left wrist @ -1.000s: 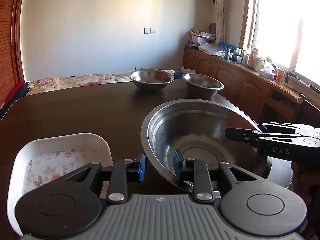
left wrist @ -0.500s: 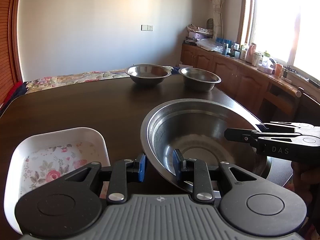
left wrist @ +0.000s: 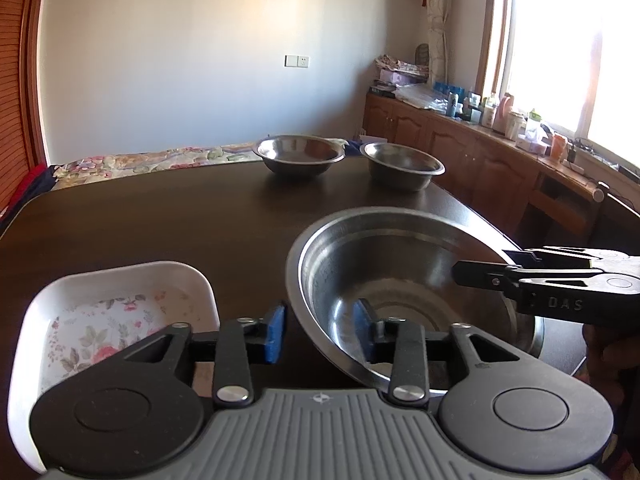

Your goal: Organize plates and bowls

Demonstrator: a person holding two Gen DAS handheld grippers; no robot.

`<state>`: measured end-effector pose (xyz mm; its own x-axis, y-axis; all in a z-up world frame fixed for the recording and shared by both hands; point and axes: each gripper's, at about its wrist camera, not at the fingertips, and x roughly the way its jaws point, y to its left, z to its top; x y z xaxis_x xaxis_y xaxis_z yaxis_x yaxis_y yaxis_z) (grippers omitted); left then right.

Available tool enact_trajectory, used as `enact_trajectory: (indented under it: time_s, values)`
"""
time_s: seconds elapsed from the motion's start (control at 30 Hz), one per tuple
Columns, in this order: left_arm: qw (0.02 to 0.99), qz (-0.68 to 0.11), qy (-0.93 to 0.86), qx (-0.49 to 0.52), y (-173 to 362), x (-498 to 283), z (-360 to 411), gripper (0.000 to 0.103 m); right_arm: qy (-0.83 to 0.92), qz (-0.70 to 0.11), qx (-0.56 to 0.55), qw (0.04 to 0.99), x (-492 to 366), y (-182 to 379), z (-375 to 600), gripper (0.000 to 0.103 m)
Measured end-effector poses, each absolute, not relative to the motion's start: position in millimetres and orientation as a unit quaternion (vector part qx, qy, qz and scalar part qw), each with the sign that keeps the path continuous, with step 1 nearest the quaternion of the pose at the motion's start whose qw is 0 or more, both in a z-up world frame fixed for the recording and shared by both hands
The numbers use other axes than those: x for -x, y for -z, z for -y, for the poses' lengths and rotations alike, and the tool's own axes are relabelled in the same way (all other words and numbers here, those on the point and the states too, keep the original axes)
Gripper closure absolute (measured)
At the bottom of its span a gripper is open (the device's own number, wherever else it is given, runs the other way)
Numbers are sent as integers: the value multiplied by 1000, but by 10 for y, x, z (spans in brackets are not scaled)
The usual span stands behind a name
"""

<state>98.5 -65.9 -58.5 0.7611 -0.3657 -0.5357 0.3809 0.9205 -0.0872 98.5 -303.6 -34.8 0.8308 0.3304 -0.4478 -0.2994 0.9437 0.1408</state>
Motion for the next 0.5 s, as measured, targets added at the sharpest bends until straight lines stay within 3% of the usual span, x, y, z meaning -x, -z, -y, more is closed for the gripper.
enact_trajectory:
  time_s: [0.17,0.3,0.5]
  values:
    - [942,-274,191,-9,520,-1026,619,50,-158,-230,-26,960,-1013,244,3117,55]
    - [945,-269,187,-10,441,-1108,593,47,-155,-218,-12,963,-1072,116,3184,44]
    - [949,-261,178,-9,243,-1355,547,41,-155,-202,10,967,-1302,-143,3306,42]
